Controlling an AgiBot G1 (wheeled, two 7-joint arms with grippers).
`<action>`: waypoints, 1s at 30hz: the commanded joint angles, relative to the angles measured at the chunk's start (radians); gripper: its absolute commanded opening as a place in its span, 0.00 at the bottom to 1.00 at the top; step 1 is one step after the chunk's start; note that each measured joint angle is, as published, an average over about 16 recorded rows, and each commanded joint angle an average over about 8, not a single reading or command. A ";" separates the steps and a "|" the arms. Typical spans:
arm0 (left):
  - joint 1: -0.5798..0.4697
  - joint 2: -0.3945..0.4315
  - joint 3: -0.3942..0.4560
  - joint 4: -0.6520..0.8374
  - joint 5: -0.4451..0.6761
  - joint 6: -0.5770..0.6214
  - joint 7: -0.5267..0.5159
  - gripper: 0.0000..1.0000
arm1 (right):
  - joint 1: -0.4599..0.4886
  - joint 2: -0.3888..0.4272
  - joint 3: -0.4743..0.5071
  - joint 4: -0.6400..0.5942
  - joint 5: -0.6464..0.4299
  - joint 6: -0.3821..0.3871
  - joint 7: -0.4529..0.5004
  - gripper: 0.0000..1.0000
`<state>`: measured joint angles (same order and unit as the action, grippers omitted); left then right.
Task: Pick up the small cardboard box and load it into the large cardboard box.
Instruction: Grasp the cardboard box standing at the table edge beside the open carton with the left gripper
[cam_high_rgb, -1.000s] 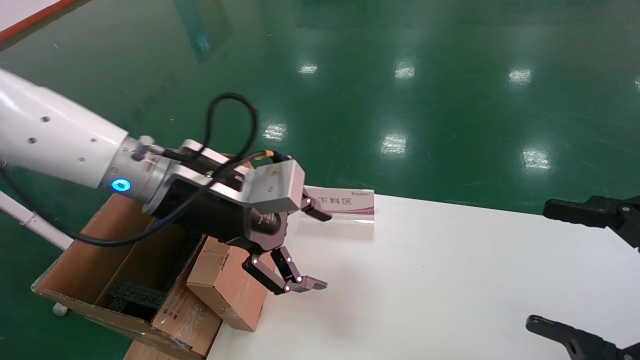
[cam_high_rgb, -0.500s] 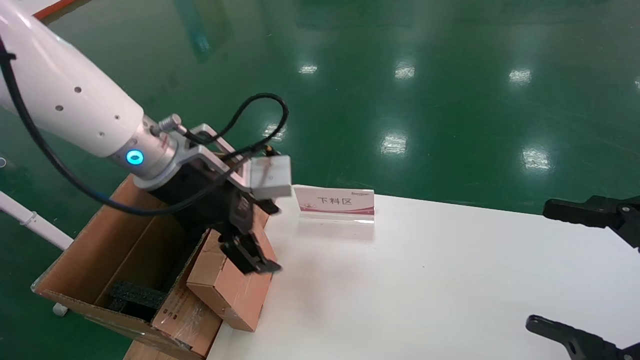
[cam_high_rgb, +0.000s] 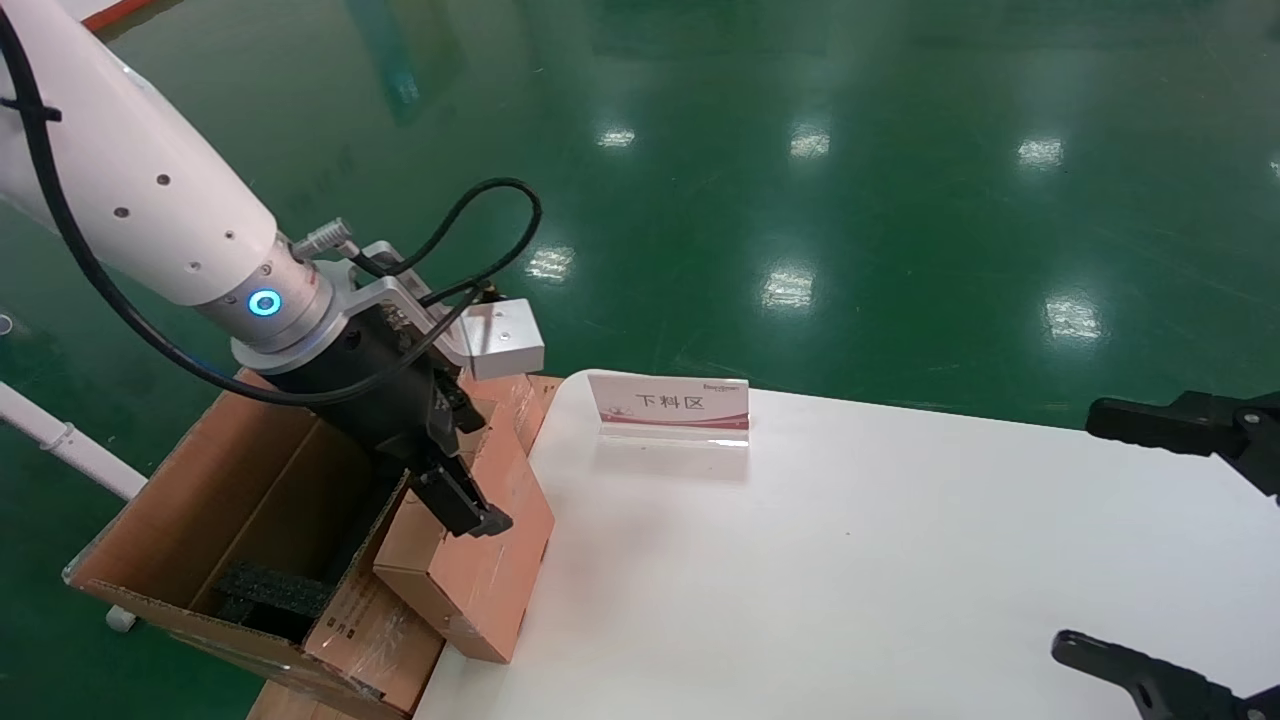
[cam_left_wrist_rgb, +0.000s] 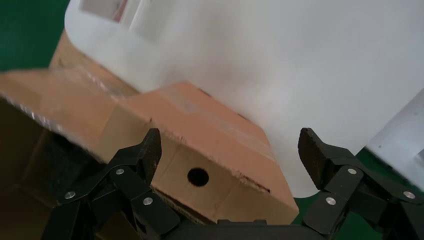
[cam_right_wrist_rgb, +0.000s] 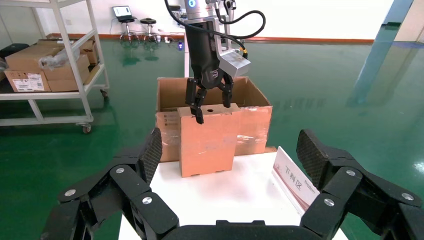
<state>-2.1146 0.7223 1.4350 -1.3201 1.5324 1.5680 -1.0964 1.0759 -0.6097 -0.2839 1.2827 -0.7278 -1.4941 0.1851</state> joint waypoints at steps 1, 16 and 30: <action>-0.008 -0.005 0.019 0.001 -0.001 -0.004 -0.040 1.00 | 0.000 0.000 0.000 0.000 0.000 0.000 0.000 1.00; -0.046 -0.013 0.108 0.005 0.039 -0.012 -0.177 1.00 | 0.000 0.000 -0.001 0.000 0.001 0.001 -0.001 1.00; -0.010 0.006 0.158 0.038 0.032 -0.028 -0.197 1.00 | 0.000 0.001 -0.002 0.000 0.001 0.001 -0.001 1.00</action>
<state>-2.1283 0.7255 1.5896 -1.2827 1.5608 1.5410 -1.2920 1.0763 -0.6088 -0.2861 1.2827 -0.7263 -1.4932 0.1840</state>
